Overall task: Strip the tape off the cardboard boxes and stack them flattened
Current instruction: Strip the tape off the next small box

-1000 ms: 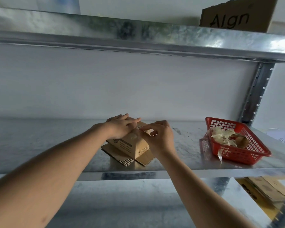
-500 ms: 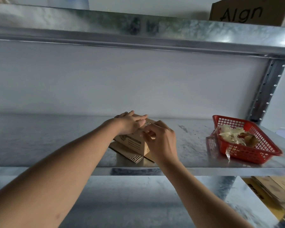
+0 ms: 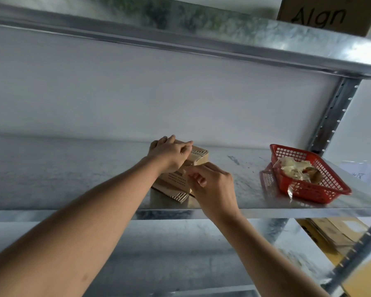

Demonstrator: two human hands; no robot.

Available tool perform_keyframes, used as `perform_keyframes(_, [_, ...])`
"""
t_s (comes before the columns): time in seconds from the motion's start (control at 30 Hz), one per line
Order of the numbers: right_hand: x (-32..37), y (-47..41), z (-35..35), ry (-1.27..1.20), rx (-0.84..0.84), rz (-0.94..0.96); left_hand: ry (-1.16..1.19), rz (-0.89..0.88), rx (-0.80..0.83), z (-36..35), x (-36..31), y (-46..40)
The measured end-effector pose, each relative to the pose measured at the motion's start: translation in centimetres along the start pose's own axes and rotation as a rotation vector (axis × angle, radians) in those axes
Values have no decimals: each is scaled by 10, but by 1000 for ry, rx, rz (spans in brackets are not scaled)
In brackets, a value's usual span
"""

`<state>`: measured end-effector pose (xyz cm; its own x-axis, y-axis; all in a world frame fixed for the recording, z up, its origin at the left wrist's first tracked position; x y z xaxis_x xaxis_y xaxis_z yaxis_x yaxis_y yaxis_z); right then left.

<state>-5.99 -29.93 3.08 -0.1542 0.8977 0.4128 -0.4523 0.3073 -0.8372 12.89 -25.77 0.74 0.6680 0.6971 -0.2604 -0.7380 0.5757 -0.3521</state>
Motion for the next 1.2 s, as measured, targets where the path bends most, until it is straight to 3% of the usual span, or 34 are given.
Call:
perform_keyframes(0.2, [-45, -9, 46, -104, -222, -369, 40, -28, 25, -7, -16, -1])
perform_keyframes(0.37, [-64, -12, 73, -39, -294, -454, 14, -82, 38, -16, -56, 3])
perform_keyframes(0.53, [-85, -22, 94, 89, -303, -420, 1, -100, 63, -25, -95, 4])
perform_keyframes(0.7, [-127, -36, 124, 199, -248, -418, 1, -87, 74, -39, -136, -4])
perform_keyframes(0.97, [-188, -63, 193, 232, -201, -251, -32, -42, 47, -63, -202, -18])
perform_keyframes(1.2, [-243, -70, 182, 552, 188, -120, -34, 40, 11, -68, -209, -22])
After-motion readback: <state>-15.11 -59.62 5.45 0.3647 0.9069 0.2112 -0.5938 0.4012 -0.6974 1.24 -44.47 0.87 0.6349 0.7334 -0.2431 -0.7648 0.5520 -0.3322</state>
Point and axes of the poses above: each hand's wrist, its own y-axis away from the middle knuckle, its own z-axis out of the back of the hand, x = y × z, the point moved 10 cm from there along -y, towards the middle knuckle, and after that the axes turned 11 degrees about -x, right-handed, at the moved point
